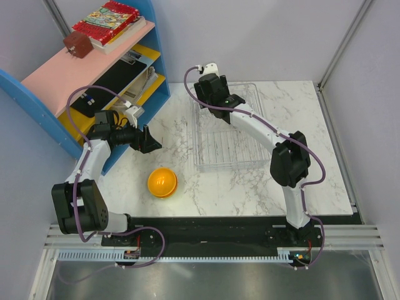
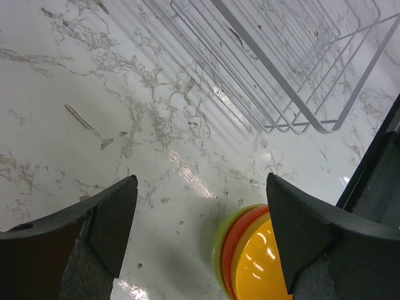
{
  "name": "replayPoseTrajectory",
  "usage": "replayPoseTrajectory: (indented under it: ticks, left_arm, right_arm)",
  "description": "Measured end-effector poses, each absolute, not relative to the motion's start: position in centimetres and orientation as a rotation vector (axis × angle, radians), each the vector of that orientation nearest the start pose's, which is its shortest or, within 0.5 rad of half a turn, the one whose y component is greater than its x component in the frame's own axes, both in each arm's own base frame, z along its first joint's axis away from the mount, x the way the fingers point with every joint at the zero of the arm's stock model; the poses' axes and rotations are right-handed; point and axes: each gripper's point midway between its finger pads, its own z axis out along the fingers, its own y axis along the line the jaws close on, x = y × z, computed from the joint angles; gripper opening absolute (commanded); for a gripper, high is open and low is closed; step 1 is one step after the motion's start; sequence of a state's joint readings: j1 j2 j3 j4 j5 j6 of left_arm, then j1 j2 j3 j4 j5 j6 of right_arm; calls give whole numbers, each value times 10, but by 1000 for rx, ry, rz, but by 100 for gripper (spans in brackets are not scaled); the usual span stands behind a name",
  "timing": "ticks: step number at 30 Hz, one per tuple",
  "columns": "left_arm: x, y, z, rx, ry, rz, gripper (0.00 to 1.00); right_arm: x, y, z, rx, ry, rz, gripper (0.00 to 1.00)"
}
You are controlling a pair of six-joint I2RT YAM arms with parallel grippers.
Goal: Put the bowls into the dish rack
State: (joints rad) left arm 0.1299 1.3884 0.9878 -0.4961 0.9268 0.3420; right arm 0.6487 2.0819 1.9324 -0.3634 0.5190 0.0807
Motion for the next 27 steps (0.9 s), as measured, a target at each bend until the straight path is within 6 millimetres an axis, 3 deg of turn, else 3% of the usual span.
replayPoseTrajectory:
  ticks: [7,16,27]
  left_arm:
    - [324,-91,160,602,2097,-868,89]
    - [324,-91,159,603,2096,-867,89]
    - [324,-90,158,598,2098,-868,89]
  right_arm:
    - [514,283,218,-260,1987,-89,0]
    - [515,294,179,-303,2038,-116,0]
    - [512,307,160,-327,2055,-109,0]
